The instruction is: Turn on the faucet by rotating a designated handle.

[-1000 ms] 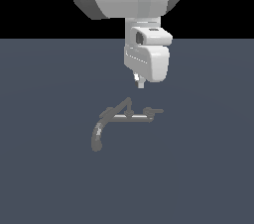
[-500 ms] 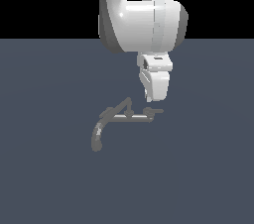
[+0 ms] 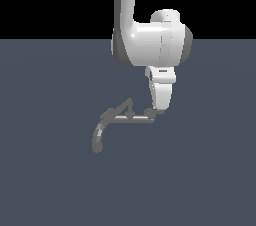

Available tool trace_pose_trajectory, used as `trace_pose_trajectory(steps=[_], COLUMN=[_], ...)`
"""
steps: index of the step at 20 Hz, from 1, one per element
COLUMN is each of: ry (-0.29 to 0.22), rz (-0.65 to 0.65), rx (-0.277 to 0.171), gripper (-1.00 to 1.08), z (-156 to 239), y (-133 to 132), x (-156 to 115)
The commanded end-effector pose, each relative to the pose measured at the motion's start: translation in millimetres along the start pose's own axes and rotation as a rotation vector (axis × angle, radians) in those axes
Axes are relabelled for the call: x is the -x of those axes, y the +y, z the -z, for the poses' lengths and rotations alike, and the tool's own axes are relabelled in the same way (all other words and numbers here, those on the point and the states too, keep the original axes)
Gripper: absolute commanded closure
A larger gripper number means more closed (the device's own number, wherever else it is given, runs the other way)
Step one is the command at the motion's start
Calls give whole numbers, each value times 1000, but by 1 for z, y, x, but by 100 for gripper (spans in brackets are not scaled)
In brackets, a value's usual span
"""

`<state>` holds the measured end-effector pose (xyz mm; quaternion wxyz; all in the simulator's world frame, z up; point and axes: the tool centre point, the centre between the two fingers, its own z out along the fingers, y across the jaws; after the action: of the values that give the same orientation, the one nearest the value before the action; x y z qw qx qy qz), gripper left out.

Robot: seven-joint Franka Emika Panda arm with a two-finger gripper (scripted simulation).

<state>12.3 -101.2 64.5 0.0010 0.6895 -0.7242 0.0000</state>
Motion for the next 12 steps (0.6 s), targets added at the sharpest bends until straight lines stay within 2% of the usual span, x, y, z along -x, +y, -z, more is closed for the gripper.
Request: trace_pose_trajectory(steps=[1,7,12], ry=[0,0,-1], rz=[-15,-18,-18], rx=[-1,-1,-1], gripper=[108,108,108], z=[-3,-4,-4], y=[-2,-2,14], x=[-3,-3,-15])
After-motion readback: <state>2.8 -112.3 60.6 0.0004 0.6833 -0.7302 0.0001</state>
